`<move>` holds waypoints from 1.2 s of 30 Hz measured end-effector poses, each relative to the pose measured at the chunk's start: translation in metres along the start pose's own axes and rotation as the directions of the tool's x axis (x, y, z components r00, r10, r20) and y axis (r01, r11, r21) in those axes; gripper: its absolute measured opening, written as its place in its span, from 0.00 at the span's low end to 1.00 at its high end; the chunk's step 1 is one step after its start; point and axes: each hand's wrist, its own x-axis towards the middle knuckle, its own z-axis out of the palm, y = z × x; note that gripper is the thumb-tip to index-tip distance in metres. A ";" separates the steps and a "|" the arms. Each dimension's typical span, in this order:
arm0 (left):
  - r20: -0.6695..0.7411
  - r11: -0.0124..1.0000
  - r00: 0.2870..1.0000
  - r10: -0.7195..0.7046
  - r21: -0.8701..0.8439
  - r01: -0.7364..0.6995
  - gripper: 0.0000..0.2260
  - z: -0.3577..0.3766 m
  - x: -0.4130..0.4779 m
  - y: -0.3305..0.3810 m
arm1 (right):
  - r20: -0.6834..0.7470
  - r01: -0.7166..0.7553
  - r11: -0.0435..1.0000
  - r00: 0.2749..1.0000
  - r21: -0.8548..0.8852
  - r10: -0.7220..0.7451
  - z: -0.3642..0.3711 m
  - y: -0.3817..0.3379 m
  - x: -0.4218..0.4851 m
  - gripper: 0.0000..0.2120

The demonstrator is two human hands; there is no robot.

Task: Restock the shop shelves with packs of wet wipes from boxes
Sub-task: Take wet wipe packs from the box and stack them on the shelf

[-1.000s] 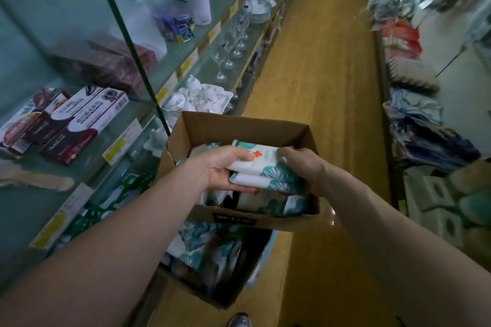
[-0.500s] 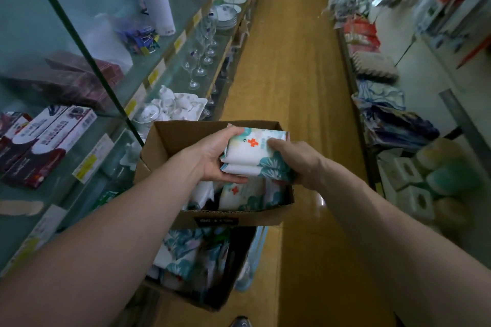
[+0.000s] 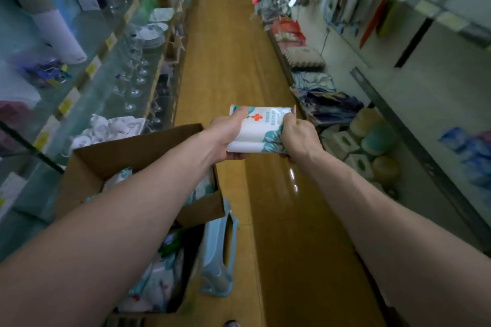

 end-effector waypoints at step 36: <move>0.804 0.890 0.587 0.091 0.198 -0.410 0.13 0.568 -0.236 0.034 | -0.789 -0.211 0.942 0.516 0.261 0.334 -0.540 0.213 -0.141 0.23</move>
